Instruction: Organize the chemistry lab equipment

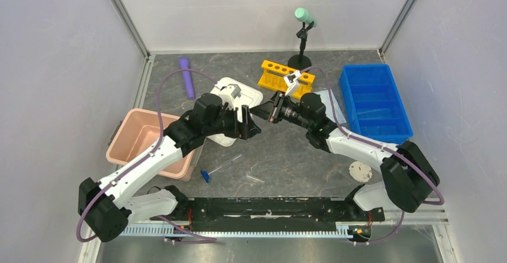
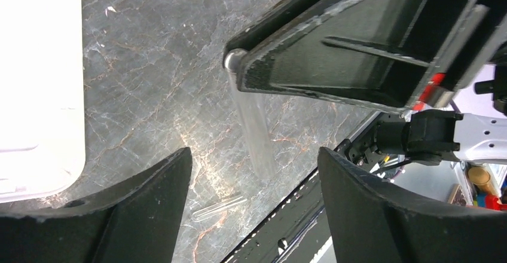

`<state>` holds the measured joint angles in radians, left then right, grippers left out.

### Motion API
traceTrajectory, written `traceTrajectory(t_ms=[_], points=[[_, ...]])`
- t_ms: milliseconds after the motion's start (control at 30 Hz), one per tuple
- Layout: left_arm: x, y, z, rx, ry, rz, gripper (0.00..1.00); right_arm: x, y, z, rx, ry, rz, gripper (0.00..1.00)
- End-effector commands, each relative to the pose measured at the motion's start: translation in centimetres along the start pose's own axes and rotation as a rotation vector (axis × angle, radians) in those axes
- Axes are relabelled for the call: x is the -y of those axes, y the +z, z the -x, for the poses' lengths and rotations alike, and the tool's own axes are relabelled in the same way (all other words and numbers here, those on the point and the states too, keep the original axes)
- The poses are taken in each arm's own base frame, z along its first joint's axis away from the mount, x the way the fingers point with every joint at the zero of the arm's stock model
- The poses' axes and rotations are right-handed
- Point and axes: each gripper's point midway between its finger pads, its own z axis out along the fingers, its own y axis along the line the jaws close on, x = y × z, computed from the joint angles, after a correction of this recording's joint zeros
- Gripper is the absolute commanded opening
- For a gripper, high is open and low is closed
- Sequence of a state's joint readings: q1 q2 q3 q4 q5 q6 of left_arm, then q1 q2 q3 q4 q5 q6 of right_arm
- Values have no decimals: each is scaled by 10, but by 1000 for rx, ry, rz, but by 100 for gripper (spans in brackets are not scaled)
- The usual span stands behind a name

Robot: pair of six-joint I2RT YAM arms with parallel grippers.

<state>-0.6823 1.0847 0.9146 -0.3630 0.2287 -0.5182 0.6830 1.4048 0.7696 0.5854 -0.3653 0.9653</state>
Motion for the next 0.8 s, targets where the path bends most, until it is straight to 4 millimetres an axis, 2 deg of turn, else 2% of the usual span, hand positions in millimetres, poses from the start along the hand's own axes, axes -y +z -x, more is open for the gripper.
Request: traceTrajectory(t_ms=[0, 267, 533, 767], points=[[7, 5, 3, -4, 35, -35, 80, -21, -10, 13, 39, -19, 72, 18], [5, 6, 10, 2, 67, -12, 59, -16, -29, 7, 10, -24, 85, 18], [7, 10, 10, -18, 81, -26, 54, -11, -38, 0, -21, -39, 83, 18], [-1, 8, 8, -21, 90, 12, 55, -7, -40, 0, -16, -64, 68, 18]])
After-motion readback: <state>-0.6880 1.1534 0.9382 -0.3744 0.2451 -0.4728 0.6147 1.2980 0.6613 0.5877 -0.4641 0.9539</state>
